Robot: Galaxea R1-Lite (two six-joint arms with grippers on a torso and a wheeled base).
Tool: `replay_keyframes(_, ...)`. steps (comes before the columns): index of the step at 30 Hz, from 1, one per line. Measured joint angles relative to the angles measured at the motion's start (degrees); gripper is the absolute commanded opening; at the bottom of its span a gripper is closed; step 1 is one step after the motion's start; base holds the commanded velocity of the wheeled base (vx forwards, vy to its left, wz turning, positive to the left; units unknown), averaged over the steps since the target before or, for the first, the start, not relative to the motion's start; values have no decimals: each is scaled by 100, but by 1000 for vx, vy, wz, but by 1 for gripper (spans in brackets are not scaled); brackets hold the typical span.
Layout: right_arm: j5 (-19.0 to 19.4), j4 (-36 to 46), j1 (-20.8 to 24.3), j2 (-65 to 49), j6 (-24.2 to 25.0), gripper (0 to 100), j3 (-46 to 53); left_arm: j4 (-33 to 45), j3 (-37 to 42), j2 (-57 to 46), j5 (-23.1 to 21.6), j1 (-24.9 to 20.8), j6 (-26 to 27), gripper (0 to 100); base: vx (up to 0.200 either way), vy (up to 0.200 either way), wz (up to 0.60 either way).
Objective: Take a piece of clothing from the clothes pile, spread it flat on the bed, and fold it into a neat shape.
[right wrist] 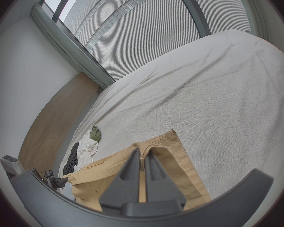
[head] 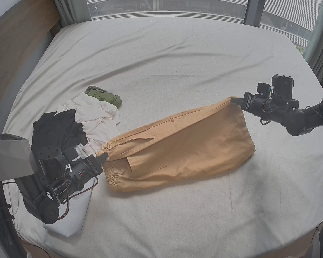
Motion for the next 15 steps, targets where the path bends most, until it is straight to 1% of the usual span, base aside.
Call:
replay_keyframes(6, -5, -11, 5, 23, 0, 0, 0, 2, -29, 9, -7, 17, 0, 0, 0, 0, 0)
replay_keyframes(7, -5, -11, 5, 23, 0, 0, 0, 2, -33, 9, -21, 33, 4, 100, 0, 0, 0)
replay_keyframes(11, -6, -11, 0, 33, -2, 0, -2, 2, -60, 11, -29, 74, 4, 100, 0, 0, 0)
replay_keyframes(12, -6, -11, 0, 37, -2, 100, -4, 0, -72, 11, -27, 74, 2, 100, 0, 0, 0)
replay_keyframes(15, -16, -27, 0, 54, -2, 100, -28, 0, -118, 13, 2, 88, 2, 100, 0, 0, 0)
